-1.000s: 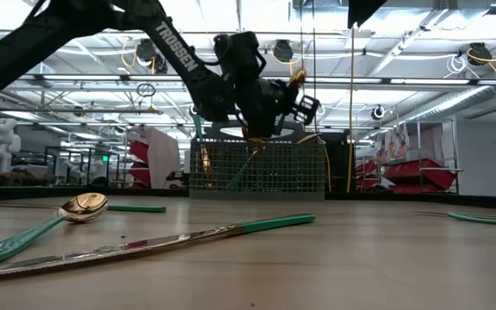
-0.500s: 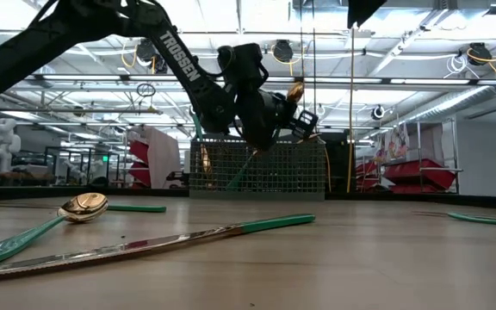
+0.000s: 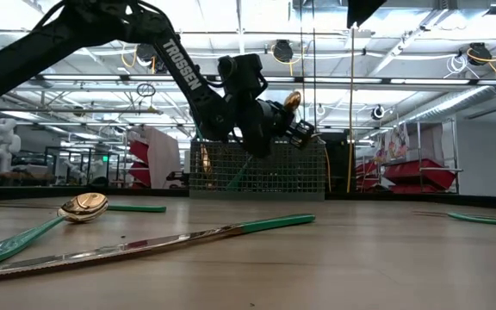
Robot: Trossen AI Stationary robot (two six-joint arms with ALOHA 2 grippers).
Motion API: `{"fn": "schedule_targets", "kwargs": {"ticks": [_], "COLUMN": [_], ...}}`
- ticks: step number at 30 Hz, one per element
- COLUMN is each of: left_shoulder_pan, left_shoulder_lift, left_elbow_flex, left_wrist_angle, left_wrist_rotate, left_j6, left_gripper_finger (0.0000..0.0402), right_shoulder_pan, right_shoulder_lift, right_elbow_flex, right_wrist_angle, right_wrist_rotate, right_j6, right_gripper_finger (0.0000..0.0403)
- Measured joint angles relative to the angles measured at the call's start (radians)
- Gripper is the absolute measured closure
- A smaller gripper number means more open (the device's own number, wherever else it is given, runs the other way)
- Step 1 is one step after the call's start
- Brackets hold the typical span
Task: Sort silverware
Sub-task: Put the green spoon into the gray silverware organizer, then put the green knife into the gray silverware organizer
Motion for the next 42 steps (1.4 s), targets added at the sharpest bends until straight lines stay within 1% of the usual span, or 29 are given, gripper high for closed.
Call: {"fn": "schedule_targets", "kwargs": {"ticks": [3,9,15,20,23,27,29,31,32,36,38,39,41,42], "left_shoulder_pan": [-0.005,-0.003,-0.005,-0.004,-0.001,0.012,0.018,0.020,0.020,0.019,0.022,0.024,0.033,0.039], "left_shoulder_lift": [0.000,0.000,0.000,0.000,0.000,0.000,0.000,-0.002,-0.012,-0.078,-0.125,-0.147,-0.195,-0.218], "left_elbow_flex": [0.000,0.000,0.000,0.000,0.000,0.000,0.000,0.000,0.000,0.016,0.017,0.017,0.017,0.017], "left_wrist_angle": [-0.001,0.015,0.025,0.029,0.088,0.173,0.258,0.328,0.322,0.319,0.321,0.320,0.311,0.300], "left_wrist_rotate": [0.008,0.011,0.010,0.010,0.010,0.021,0.104,0.233,0.308,0.689,0.920,1.019,1.195,1.265], "left_j6": [0.024,0.096,0.105,0.122,0.139,0.197,0.267,0.344,0.350,0.353,0.414,0.458,0.516,0.533], "left_gripper_finger": [0.0367,0.0319,0.0280,0.0260,0.0252,0.0241,0.0237,0.0235,0.0235,0.0235,0.0235,0.0235,0.0235,0.0235], "right_shoulder_pan": [0.000,0.000,0.000,0.000,0.000,0.000,0.000,0.000,0.000,0.000,0.000,0.000,0.000,0.000], "right_shoulder_lift": [0.000,0.000,0.000,0.000,0.000,0.000,0.000,0.000,0.000,0.000,0.000,0.000,0.000,0.000], "right_elbow_flex": [0.000,0.000,0.000,0.000,0.000,0.000,0.000,0.000,0.000,0.000,0.000,0.000,0.000,0.000], "right_wrist_angle": [0.000,0.000,0.001,0.002,0.002,0.002,0.002,0.002,0.002,0.001,0.001,0.001,0.001,0.001], "right_wrist_rotate": [0.000,0.000,0.000,0.000,0.000,-0.001,-0.007,-0.034,-0.046,-0.060,-0.087,-0.102,-0.128,-0.137], "right_j6": [0.000,0.000,0.000,0.000,0.000,0.000,0.000,0.001,0.001,0.001,0.001,0.001,0.001,0.001], "right_gripper_finger": [0.0193,0.0193,0.0193,0.0193,0.0193,0.0193,0.0193,0.0193,0.0193,0.0193,0.0193,0.0193,0.0193,0.0193]}}
